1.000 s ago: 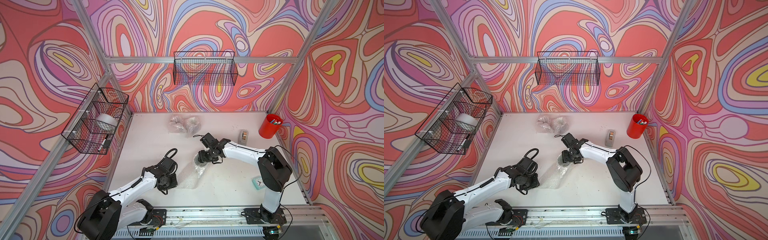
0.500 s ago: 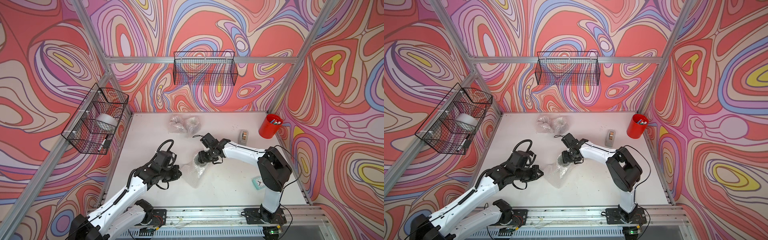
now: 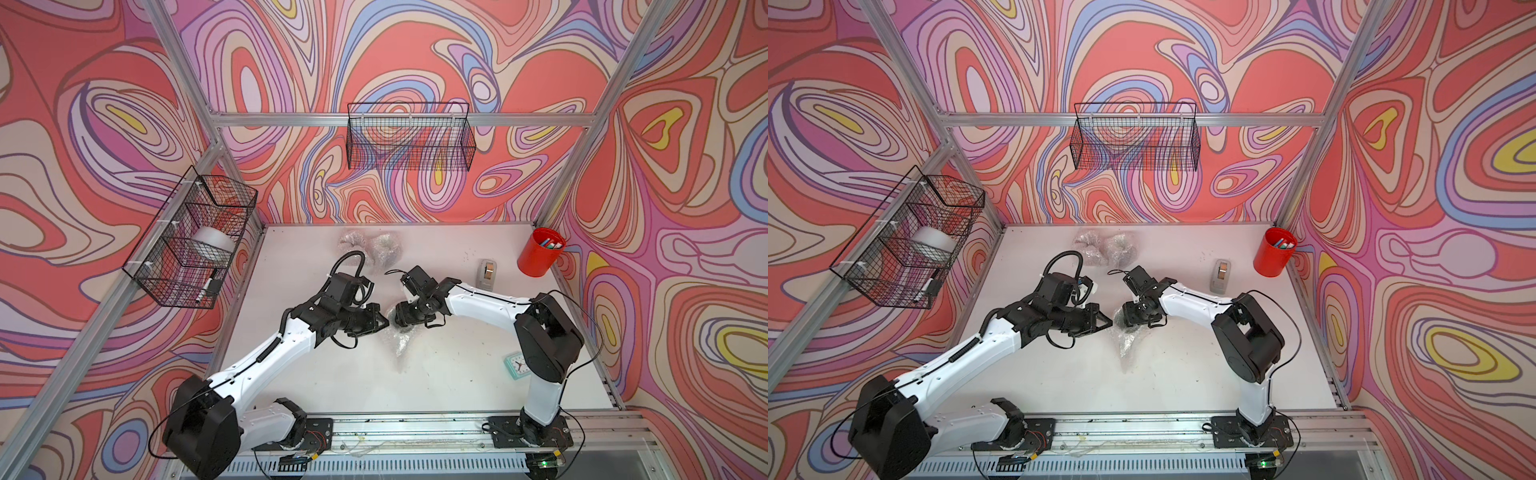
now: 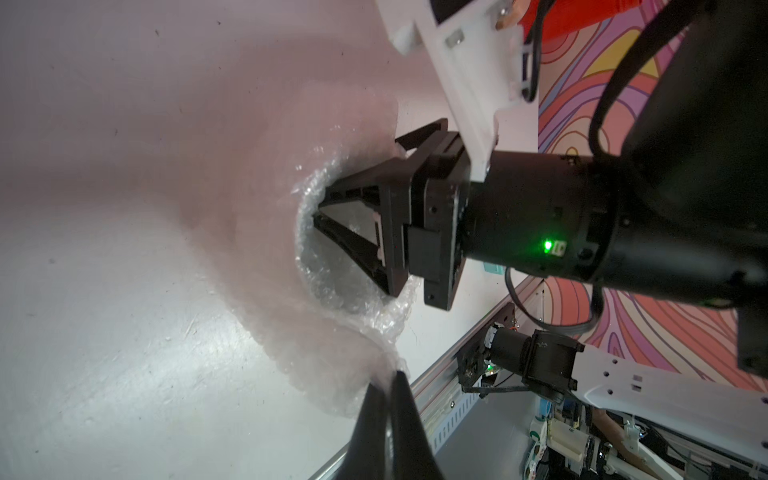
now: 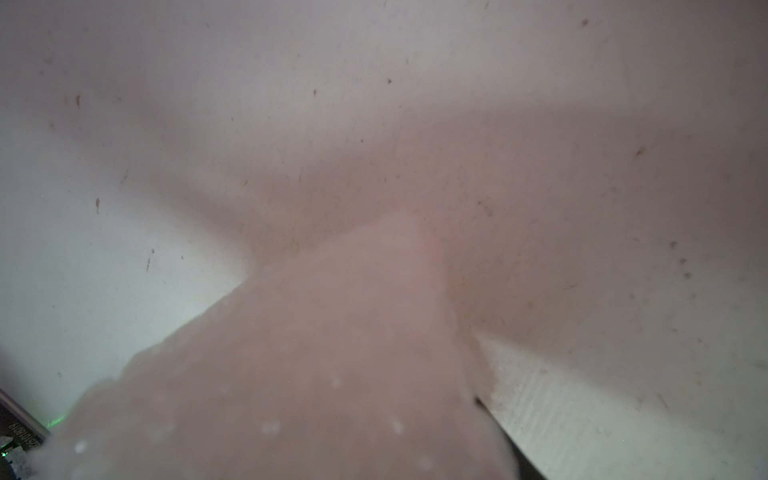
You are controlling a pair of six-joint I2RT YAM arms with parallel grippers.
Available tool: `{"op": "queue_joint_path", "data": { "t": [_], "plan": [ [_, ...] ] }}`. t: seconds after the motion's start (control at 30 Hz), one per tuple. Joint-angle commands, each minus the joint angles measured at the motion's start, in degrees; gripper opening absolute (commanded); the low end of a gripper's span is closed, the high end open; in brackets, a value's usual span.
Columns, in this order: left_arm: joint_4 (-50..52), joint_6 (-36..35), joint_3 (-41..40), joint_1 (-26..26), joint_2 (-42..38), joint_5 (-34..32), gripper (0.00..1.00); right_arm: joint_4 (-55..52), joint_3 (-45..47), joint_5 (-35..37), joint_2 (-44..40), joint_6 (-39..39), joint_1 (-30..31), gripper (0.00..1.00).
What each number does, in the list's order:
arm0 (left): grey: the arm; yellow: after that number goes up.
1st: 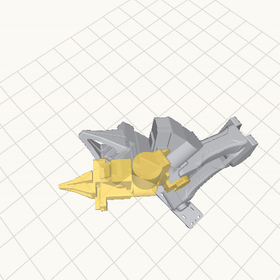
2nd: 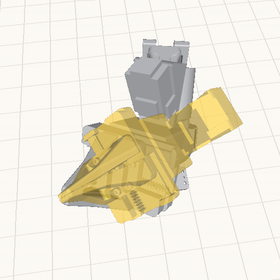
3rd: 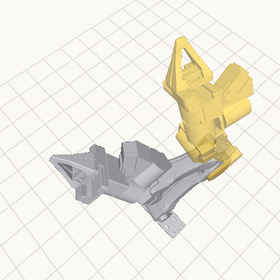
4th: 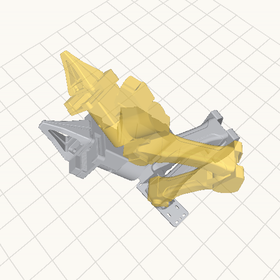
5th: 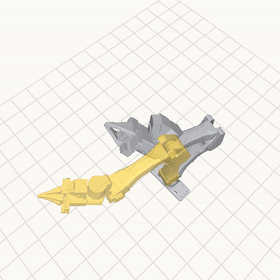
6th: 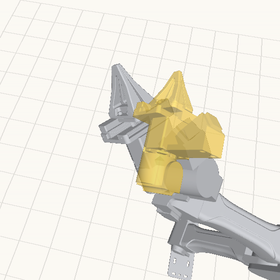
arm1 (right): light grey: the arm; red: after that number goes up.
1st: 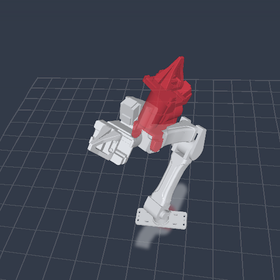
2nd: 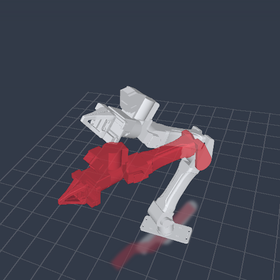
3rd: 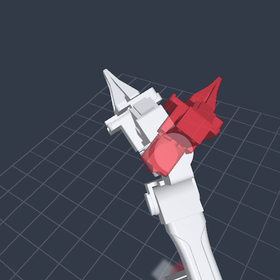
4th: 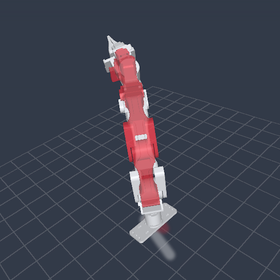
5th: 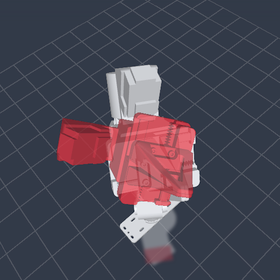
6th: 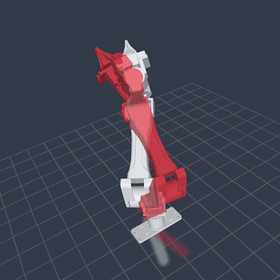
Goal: Wrap mugs in bubble wrap
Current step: Wrap the mug in bubble wrap.
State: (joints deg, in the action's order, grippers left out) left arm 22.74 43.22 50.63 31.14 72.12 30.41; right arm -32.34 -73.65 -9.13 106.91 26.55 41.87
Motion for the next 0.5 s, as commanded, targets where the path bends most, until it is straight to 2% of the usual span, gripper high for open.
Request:
{"op": "queue_joint_path", "data": {
  "t": [0.0,0.3,0.47],
  "plan": [
    [-5.6,3.0,2.4,0.1,3.7,0.0,0.0,2.7,1.1,-4.4,0.7,0.0,0.1,0.59],
    [-6.4,5.7,5.2,0.2,12.8,-4.0,0.0,3.2,1.6,-5.2,-2.8,1.0,-0.5,0.61],
    [-5.9,7.1,6.0,0.2,16.4,-5.3,0.0,1.9,2.7,-3.0,-6.8,1.2,-1.3,0.64]
  ]
}}
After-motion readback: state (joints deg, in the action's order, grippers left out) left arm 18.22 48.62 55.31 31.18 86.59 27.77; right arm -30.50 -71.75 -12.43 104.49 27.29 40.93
